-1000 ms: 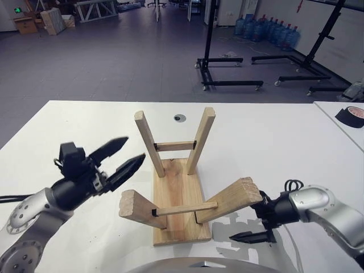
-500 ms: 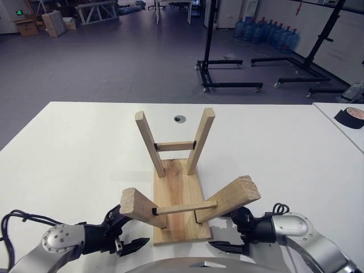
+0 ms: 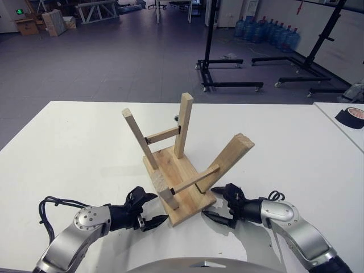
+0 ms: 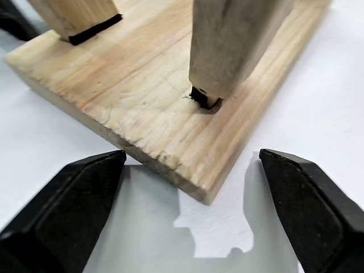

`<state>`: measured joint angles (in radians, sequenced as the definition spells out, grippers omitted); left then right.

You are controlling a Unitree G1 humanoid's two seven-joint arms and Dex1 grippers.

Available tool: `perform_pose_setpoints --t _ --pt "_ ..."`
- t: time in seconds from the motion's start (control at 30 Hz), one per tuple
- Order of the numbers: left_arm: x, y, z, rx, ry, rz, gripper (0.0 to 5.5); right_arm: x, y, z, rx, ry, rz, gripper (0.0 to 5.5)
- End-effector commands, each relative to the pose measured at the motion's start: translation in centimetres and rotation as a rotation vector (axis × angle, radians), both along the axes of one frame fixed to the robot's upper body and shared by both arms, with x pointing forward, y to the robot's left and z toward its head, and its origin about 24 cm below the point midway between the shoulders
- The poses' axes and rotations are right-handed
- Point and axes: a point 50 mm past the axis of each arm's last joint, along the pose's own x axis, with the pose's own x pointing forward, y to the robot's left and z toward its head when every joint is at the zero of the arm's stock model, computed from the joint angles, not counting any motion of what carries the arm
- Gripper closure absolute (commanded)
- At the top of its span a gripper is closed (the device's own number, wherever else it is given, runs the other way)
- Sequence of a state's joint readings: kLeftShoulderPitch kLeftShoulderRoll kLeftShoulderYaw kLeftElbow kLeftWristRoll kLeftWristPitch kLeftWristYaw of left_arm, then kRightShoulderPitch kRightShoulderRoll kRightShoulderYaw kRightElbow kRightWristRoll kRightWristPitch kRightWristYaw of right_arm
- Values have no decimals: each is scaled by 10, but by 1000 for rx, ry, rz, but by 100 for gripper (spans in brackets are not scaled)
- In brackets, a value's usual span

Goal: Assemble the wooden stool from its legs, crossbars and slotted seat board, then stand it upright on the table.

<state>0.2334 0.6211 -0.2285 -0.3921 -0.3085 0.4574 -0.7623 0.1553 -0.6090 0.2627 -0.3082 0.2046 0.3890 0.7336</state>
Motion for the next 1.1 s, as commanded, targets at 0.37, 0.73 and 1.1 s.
perform_pose_setpoints --t 0.37,0.73,1.1 --pt "39 0 -8 58 -125 134 153 14 -29 7 -50 -48 -26 117" --pt "42 2 -8 39 -143 161 153 -6 -8 79 115 -267 316 117" --pt "40 9 14 -107 -175 225 153 23 31 178 208 -1204 114 117"
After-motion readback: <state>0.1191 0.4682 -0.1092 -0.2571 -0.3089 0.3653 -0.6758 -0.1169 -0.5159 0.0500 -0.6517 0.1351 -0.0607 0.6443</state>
